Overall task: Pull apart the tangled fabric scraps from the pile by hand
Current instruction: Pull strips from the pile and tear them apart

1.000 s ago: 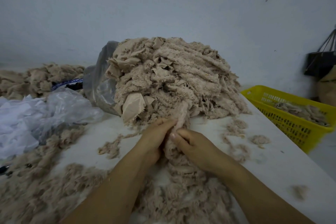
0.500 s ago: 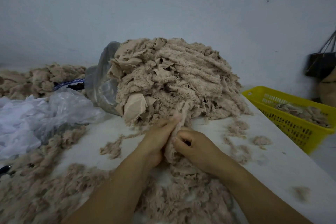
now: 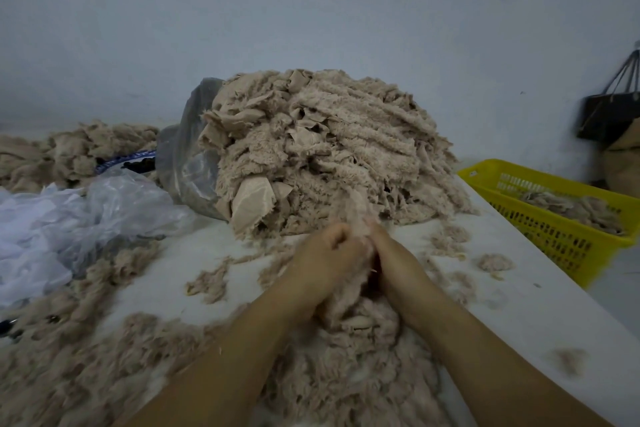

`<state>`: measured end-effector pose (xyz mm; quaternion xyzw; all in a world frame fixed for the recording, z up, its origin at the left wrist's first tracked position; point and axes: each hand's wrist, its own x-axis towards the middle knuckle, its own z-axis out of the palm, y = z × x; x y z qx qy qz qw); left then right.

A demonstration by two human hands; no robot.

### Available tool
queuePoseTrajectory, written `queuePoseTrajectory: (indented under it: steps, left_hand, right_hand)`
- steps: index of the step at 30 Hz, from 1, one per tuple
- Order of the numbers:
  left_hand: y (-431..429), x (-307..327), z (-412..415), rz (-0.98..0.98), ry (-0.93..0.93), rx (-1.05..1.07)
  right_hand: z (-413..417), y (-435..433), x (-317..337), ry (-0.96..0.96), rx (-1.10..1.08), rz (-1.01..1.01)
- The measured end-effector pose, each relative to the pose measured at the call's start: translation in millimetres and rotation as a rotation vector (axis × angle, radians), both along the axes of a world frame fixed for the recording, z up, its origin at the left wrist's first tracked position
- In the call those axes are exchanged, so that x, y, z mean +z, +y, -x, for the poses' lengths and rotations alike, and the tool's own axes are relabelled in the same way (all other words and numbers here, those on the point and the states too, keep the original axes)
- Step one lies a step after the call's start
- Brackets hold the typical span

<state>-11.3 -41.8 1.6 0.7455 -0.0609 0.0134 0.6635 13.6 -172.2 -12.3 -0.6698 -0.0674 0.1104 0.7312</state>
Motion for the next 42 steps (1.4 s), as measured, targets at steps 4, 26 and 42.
queuePoseTrajectory:
  steps: [4,26,42]
  left_hand:
    - [-5,2,6,-0.017,-0.003,-0.149]
    - [5,11,4,0.289,0.231,-0.189]
    - [43,14,-11,0.969,0.139,-0.012]
  right_hand:
    - [-2,-7,10,0.126,-0.085,-0.343]
    - [0,-3,11,0.028,-0.248,-0.118]
    - [-4,-10,12,0.072,-0.246,-0.032]
